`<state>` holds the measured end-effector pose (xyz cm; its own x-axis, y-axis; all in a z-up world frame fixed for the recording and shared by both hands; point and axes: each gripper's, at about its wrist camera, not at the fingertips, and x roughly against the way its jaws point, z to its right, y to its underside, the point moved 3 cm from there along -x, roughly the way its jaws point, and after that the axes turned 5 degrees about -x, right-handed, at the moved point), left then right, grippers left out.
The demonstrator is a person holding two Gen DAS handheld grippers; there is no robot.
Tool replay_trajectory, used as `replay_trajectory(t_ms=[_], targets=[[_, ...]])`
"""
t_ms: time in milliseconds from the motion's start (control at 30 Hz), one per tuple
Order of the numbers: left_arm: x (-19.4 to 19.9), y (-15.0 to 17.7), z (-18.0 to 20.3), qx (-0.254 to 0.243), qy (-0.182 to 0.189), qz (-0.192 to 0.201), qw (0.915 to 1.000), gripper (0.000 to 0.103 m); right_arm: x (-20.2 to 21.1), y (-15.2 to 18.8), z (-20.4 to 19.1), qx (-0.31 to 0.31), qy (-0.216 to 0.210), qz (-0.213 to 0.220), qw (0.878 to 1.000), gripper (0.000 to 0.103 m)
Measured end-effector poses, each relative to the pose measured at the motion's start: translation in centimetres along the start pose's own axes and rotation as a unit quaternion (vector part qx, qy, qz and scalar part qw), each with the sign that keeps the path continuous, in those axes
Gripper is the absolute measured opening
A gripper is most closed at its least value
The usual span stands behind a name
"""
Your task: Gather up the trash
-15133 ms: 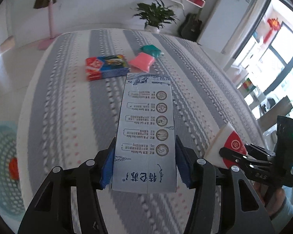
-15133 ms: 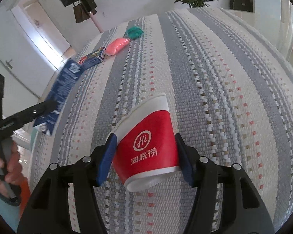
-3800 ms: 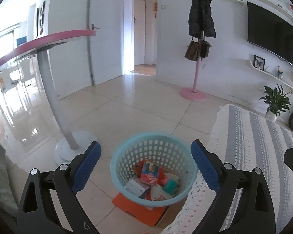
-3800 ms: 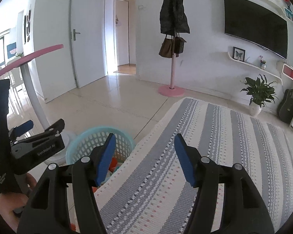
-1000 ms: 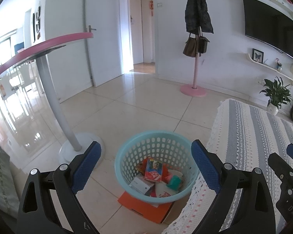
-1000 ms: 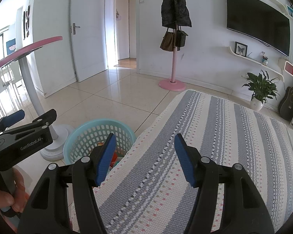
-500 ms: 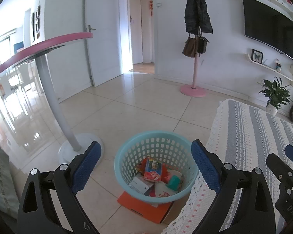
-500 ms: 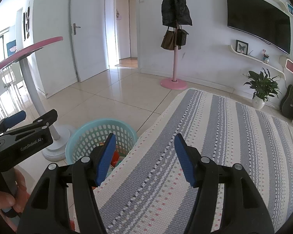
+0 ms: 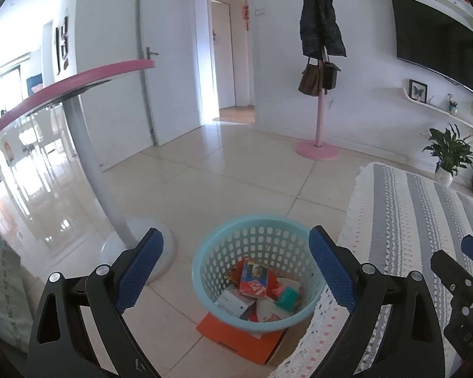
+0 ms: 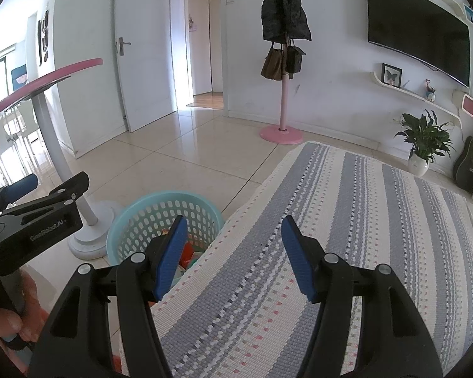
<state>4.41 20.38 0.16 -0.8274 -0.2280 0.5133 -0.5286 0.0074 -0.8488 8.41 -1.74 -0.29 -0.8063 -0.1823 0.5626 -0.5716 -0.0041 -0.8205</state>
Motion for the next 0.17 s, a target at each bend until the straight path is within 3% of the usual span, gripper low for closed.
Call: replay_trajectory(t_ms=[167], targets=[[0.08, -0.04, -0.02, 0.004, 0.006, 0.001, 1.0, 0.091, -0.06, -0.01, 0.03, 0.0, 0.0, 0.0, 1.0, 0.058]])
